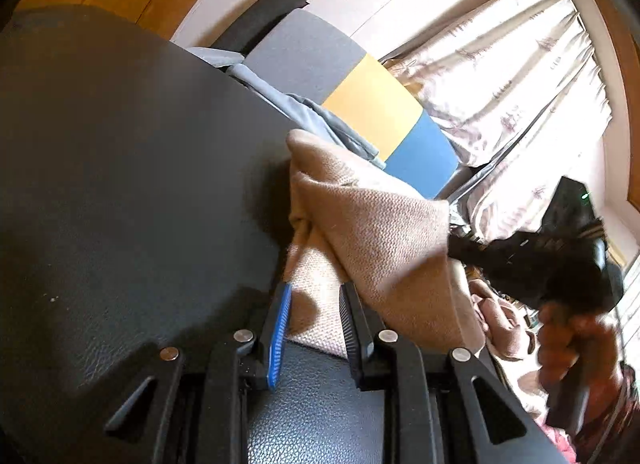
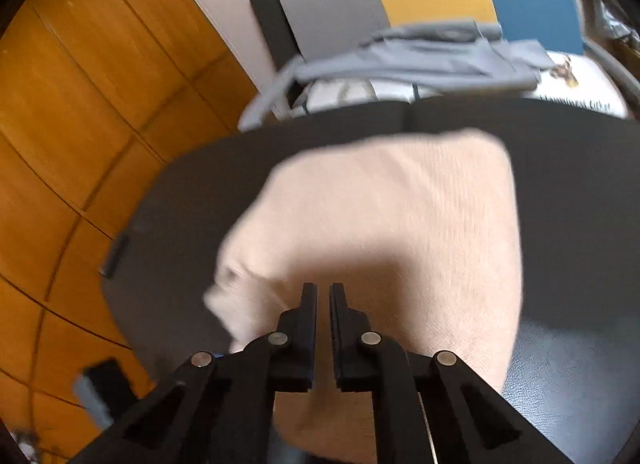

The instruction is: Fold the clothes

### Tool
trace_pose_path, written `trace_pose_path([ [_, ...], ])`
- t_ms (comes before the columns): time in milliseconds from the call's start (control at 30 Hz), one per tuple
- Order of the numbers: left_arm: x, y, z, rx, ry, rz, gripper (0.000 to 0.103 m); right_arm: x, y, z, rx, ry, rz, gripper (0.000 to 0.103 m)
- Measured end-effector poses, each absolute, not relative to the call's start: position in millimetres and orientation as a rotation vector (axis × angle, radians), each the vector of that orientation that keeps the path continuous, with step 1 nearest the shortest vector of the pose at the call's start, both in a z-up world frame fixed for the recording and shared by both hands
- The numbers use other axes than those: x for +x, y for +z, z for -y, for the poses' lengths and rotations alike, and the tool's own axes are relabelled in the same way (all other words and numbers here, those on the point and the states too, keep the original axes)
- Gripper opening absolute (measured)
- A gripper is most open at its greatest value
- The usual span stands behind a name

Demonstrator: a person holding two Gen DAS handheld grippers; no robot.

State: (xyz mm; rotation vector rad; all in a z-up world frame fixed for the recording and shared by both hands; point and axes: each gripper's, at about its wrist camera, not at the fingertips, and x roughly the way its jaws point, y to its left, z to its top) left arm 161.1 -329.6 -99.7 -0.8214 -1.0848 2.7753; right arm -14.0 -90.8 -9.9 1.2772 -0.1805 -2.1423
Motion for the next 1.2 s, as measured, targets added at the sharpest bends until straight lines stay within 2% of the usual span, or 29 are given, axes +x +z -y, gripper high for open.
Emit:
trace_pose_path([
  [133,168.5,-100.2,333.9,-0.863,2.799,1.100,0.024,3.3,-38.9,121.2,1.295,-1.947,0.145,0.010],
  [200,177.9,-101.1,337.9,-0.867,2.802,1.137,0.024,23.5,-47.8,139.2,1.270,-1.861,0.059,0.010],
  [267,185.1,-102.2,341.7,-0.883,2.806,1.159,0.024,38.9,-52.4,146.0,1.243,-1.840,-0.018,0.010],
  [367,189.4,-101.2,344.2,-0.899,2.799,1.160,0.024,33.3,-44.7,139.3,1.215,-1.850,-0.015,0.012],
  [433,189.8,-101.0,348.9,-0.887,2.752,1.214,0.024,22.9,-32.2,122.2,1.189,-1.906,0.014,0.029],
  [567,190.8,-100.5,368.8,-0.796,2.590,1.426,0.024,2.3,-4.9,66.6,1.092,-2.106,0.062,0.037],
  [600,190.6,-99.6,375.0,-0.767,2.548,1.482,0.025,-1.1,0.3,50.1,1.077,-2.161,0.078,0.043],
  [633,189.1,-98.0,380.0,-0.748,2.513,1.522,0.026,-3.9,2.1,35.6,1.079,-2.214,0.094,0.053],
  [700,174.0,-92.6,383.6,-0.774,2.429,1.540,0.028,-18.0,2.5,9.4,1.103,-2.313,0.143,0.060],
  [800,136.6,-84.5,370.6,-0.966,2.324,1.482,0.029,-41.0,-0.4,4.3,1.159,-2.323,0.233,0.060],
  [867,113.1,-80.1,358.8,-1.125,2.350,1.375,0.030,-52.2,-3.4,7.6,1.167,-2.300,0.235,0.060],
  [967,86.9,-76.4,342.8,-1.339,2.474,1.170,0.030,-60.6,-2.9,36.8,1.180,-2.300,0.143,0.062],
  [1067,79.0,-71.9,333.7,-1.364,2.506,1.096,0.027,-69.8,-7.8,64.6,1.204,-2.323,0.025,0.061],
  [1100,77.7,-67.1,329.4,-1.347,2.522,1.066,0.019,-69.2,-7.7,65.0,1.203,-2.328,-0.004,0.049],
  [1133,76.7,-60.4,324.3,-1.329,2.547,1.024,0.011,-68.3,-6.9,65.5,1.196,-2.332,-0.036,0.033],
  [1200,75.1,-41.2,311.2,-1.290,2.617,0.908,0.011,-65.5,-2.1,65.5,1.154,-2.343,-0.092,0.022],
])
